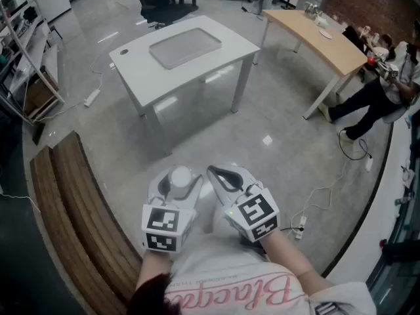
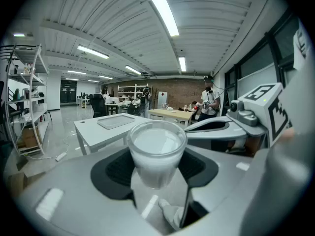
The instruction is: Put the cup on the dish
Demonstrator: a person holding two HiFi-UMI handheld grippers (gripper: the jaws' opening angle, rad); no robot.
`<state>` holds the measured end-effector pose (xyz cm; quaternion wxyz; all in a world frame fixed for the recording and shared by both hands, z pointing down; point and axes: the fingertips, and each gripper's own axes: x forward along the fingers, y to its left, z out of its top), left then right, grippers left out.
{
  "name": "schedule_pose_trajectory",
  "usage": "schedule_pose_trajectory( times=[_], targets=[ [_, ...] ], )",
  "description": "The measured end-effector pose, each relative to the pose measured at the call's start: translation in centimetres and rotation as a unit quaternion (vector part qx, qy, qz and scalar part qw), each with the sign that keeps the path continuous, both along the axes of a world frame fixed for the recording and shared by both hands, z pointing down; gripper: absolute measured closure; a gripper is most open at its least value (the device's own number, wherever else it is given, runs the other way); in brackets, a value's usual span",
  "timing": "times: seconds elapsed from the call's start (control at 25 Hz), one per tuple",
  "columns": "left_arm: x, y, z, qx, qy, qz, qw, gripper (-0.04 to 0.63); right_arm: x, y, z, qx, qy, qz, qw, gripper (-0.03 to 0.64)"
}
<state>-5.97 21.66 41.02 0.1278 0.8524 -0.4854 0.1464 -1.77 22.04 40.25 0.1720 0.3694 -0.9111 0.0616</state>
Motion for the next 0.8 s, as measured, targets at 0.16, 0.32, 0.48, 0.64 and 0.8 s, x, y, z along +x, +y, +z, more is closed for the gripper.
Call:
schedule_pose_trajectory(
  times=[0.16,0.32,0.48,0.64,0.8],
  targets=[
    [-0.2,-0.5,-0.6,0.011,0.000,-0.005,0.9999,0.339,-0.2,-0.4,-0.3,0.007,-0.001,0.000,1.000,0.615],
    [0.1,-0.3,-0.5,0.013,-0.022,-0.004,0.9997,0.339,-0.1,-0.2,-0.4,0.008,0.000,0.001,1.000,0.615],
    [0.2,-0.3,-0.2,0.005,-0.048,0.000,0.9988,0.339,-0.1,-0.3,-0.5,0.013,0.005,-0.001,1.000,0.615],
    [0.3,-0.7,0.4,-0.015,-0.066,0.007,0.9977,0.339,0.0,-0.7,-0.7,0.019,-0.006,-0.005,1.000,0.615],
    [0.6,-1.5,0.8,-0.029,-0.074,0.008,0.9968,0.339,0.5,-1.4,-0.3,0.010,-0.008,-0.005,1.000,0.615]
  ],
)
